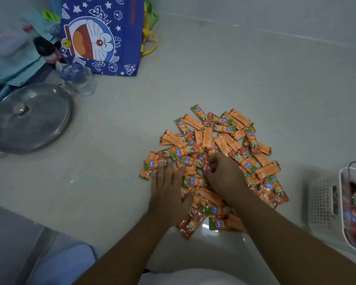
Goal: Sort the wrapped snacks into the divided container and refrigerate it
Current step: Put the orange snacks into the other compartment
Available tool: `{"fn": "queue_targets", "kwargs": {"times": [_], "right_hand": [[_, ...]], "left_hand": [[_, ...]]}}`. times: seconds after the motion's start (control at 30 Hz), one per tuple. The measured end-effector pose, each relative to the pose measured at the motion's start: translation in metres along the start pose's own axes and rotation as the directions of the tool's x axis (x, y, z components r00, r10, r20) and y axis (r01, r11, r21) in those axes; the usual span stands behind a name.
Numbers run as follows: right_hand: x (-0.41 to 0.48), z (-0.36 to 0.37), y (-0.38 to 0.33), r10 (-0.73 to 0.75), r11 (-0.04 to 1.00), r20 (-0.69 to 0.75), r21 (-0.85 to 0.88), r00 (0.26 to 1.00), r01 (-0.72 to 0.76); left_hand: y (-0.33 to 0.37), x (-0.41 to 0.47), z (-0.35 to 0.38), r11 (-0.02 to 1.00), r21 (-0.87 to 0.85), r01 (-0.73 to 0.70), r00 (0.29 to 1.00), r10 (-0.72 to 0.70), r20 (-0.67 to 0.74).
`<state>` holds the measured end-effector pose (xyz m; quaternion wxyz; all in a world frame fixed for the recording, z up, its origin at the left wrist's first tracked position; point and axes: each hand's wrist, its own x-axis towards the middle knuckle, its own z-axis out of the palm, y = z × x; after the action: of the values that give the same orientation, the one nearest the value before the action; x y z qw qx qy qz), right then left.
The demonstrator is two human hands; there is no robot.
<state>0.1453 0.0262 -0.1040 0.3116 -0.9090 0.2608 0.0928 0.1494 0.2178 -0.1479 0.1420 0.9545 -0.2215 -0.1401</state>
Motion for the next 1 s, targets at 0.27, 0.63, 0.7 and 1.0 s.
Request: {"fn": "queue_targets", "kwargs": {"times": [0.27, 0.63, 0.7, 1.0], "right_hand": [[0.000, -0.018, 0.029, -0.006, 0.996, -0.088, 0.088, 0.996, 0.014], [-0.038, -0.040, 0.082, 0.207, 0.944, -0.139, 0.287, 0.968, -0.161], [-0.046, -0.038, 0.086, 0.176, 0.958, -0.162, 0.256, 0.971, -0.131], [-0.073, -0.023, 0.094, 0.047, 0.999, 0.013, -0.001, 0.999, -0.047]], "left_hand": [[0.031, 0.042, 0.005, 0.993, 0.031, -0.113, 0.993, 0.112, 0.040], [0.063, 0.012, 0.019, 0.966, 0.123, -0.230, 0.970, 0.217, 0.106], [0.064, 0.000, 0.020, 0.969, 0.124, -0.211, 0.976, 0.203, 0.079], [0.027, -0.021, 0.023, 0.990, 0.126, -0.057, 0.998, 0.054, 0.027]]}}
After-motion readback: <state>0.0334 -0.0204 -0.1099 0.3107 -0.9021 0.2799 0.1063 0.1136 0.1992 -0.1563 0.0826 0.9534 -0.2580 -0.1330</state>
